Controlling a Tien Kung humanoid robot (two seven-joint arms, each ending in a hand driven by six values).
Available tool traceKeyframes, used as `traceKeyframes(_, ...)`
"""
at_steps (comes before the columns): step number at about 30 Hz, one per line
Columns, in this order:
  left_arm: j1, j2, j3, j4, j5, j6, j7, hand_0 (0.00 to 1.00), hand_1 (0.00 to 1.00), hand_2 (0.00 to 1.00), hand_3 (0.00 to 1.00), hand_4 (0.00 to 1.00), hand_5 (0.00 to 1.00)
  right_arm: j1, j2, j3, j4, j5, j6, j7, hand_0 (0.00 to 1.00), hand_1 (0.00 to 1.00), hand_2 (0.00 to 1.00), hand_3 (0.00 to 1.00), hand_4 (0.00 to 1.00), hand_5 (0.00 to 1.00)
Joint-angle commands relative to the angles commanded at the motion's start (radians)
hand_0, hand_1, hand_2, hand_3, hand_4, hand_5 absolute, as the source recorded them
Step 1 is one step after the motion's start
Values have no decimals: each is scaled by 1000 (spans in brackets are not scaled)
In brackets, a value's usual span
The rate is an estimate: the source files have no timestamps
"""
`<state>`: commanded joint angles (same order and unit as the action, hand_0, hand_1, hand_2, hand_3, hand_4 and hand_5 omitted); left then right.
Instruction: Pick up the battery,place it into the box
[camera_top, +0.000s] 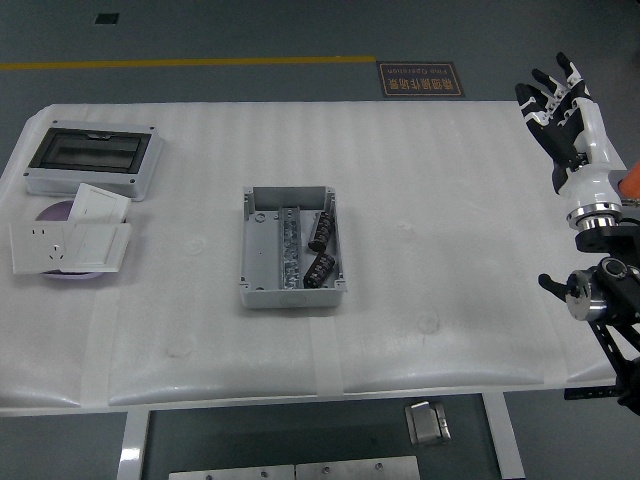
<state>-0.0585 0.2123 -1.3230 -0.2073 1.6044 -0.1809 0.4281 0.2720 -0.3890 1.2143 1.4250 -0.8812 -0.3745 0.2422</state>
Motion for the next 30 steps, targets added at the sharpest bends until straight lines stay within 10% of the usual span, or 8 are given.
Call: traceKeyframes(30,-2,-12,-21,-4,29,-28,22,566,613,520,567,583,28,-100,-63,-20,53,98,40,5,848,807,849,931,823,459)
